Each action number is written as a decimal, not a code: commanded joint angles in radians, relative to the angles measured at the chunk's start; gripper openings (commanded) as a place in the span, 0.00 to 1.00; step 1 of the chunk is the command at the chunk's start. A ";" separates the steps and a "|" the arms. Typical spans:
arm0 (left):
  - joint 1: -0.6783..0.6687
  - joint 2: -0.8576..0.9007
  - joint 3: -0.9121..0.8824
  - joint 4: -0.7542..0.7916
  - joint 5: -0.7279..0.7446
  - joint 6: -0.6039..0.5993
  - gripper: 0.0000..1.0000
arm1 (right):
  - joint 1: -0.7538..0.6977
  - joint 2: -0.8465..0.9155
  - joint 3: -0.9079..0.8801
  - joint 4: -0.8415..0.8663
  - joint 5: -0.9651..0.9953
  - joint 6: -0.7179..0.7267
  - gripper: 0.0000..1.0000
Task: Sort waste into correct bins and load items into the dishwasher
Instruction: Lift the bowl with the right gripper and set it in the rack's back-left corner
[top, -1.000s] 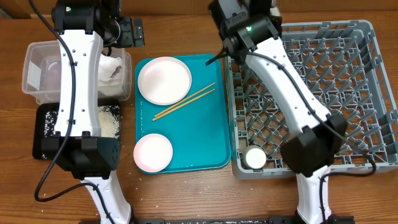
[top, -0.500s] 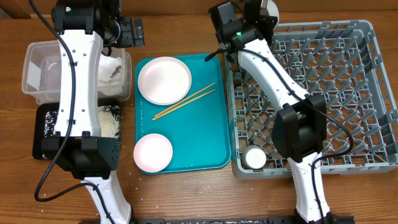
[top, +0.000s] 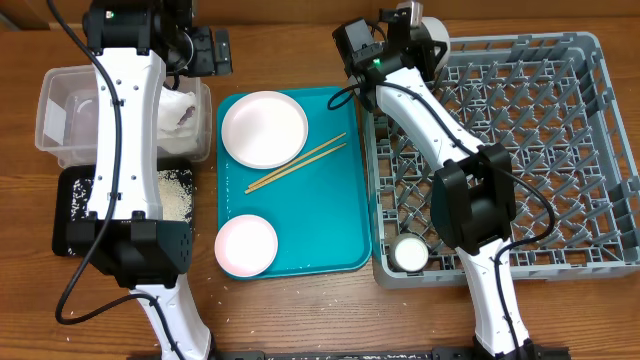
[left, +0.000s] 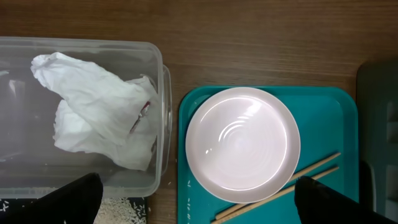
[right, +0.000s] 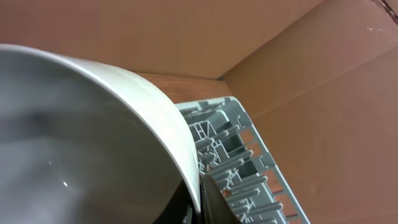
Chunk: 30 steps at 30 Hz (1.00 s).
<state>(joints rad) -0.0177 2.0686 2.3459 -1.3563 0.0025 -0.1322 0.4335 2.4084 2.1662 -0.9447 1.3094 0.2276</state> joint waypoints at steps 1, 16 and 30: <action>0.000 -0.029 0.024 0.003 -0.013 -0.003 1.00 | 0.010 0.030 -0.006 -0.045 -0.033 0.012 0.04; 0.000 -0.029 0.024 0.003 -0.013 -0.003 1.00 | 0.109 0.030 -0.006 -0.148 -0.144 0.034 0.07; 0.000 -0.029 0.024 0.003 -0.013 -0.003 1.00 | 0.095 0.030 -0.006 -0.130 -0.168 0.034 0.16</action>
<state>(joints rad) -0.0177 2.0686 2.3459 -1.3563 0.0025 -0.1322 0.5373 2.4306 2.1639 -1.0657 1.1824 0.2577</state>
